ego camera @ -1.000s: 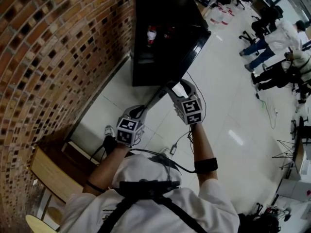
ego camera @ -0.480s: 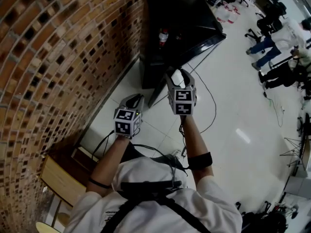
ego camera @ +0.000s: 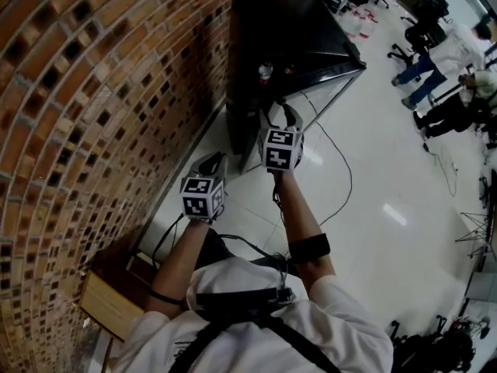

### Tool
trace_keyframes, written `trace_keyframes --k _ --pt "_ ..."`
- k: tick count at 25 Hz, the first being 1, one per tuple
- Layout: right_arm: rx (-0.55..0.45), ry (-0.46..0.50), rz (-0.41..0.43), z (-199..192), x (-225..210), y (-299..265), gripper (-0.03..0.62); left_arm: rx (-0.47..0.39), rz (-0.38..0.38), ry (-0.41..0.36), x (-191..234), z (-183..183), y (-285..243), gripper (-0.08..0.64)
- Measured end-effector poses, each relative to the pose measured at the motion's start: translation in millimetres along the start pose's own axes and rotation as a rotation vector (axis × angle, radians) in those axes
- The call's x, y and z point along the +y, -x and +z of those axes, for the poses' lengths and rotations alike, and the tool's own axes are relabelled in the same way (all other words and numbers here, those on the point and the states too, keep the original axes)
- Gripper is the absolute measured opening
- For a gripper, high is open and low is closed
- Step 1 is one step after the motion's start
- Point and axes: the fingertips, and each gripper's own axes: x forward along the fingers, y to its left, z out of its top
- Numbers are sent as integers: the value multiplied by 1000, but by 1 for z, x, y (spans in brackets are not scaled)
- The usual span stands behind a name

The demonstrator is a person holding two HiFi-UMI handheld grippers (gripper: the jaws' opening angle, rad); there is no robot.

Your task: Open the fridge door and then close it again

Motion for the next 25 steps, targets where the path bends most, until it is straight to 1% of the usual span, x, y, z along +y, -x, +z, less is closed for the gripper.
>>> trace_keyframes --k 4,7,14,20,25 --pt "1 -31 -44 6 5 -16 285 -22 2 11 8 9 -3 43" --pt "5 -55 -76 10 8 -30 285 -26 9 25 15 10 0 43" --pt "3 -88 -146 22 13 -62 285 -30 58 62 38 5 17 43" --pt "4 -101 -166 28 14 -82 285 -25 100 86 57 -4 29 43" --pt "3 -104 -171 32 13 -89 285 -22 112 103 63 -7 29 43"
